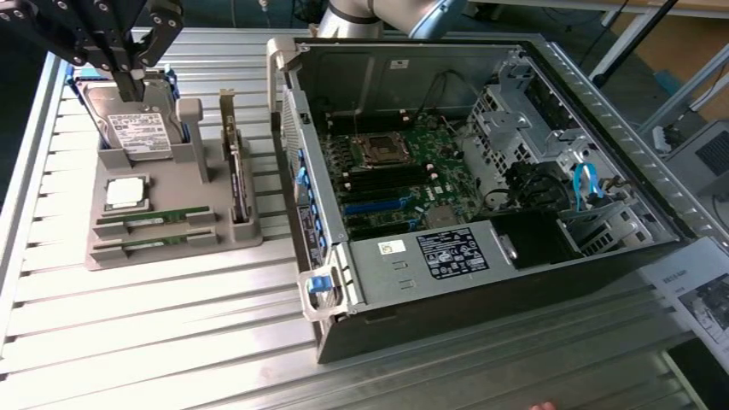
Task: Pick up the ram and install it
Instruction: 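Pick up the ram and move it above insertion slot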
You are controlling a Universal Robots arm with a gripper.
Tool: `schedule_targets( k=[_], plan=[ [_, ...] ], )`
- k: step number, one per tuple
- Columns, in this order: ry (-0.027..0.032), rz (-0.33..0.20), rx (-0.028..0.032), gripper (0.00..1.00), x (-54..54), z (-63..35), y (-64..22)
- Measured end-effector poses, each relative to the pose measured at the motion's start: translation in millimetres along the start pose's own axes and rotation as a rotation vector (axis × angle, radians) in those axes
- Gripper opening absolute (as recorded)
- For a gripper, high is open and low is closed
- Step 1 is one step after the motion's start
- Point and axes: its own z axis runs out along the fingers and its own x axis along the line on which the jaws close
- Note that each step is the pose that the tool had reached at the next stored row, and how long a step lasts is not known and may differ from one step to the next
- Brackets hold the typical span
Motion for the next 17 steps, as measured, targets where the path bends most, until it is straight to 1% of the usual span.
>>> schedule_targets(
  k=[12,13,15,17],
  plan=[
    [0.0001,-0.001,0.0000,0.10,0.0,0.0,0.0],
    [0.0004,-0.007,-0.0001,0.10,0.0,0.0,0.0],
    [0.0015,-0.034,-0.0008,0.10,0.0,0.0,0.0],
    [0.0022,-0.046,-0.0011,0.10,0.0,0.0,0.0]
  ],
)
